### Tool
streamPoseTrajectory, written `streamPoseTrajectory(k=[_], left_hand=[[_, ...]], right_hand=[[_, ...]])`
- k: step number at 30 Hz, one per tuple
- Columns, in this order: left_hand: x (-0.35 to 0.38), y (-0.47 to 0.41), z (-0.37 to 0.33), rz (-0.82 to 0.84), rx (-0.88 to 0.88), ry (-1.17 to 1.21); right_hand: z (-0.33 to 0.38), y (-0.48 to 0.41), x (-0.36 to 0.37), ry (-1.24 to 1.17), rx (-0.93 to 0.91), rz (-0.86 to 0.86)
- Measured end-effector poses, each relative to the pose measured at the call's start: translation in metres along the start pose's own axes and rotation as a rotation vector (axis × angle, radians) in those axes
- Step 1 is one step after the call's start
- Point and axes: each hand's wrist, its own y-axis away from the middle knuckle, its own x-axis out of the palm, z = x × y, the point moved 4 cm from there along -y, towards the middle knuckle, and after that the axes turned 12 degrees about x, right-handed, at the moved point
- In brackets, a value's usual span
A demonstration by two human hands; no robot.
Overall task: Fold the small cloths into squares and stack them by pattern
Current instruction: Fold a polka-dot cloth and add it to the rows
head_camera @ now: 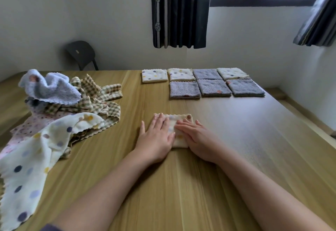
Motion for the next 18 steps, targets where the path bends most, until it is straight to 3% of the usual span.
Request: streamPoseTrajectory(k=[3, 6, 9, 13, 18], left_hand=[[-0.005, -0.001, 0.016, 0.01, 0.029, -0.05], [-0.027, 0.003, 0.047, -0.251, -0.099, -0.199], [-0.034, 0.012, 0.065, -0.413, -0.15, -0.202], [-0.032, 0.008, 0.086, -0.313, -0.202, -0.253], [-0.032, 0.004, 0.121, -0.232, -0.356, -0.158]], right_hand=[[0.0, 0.001, -0.008, 0.101, 0.027, -0.045], [0.01, 0.001, -0.015, 0.25, 0.025, -0.145], [0.02, 0.0, -0.009, 0.181, -0.062, -0.094], [0.034, -0.015, 0.014, 0.203, -0.071, 0.082], [0.052, -0.063, 0.028, 0.253, 0.036, 0.128]])
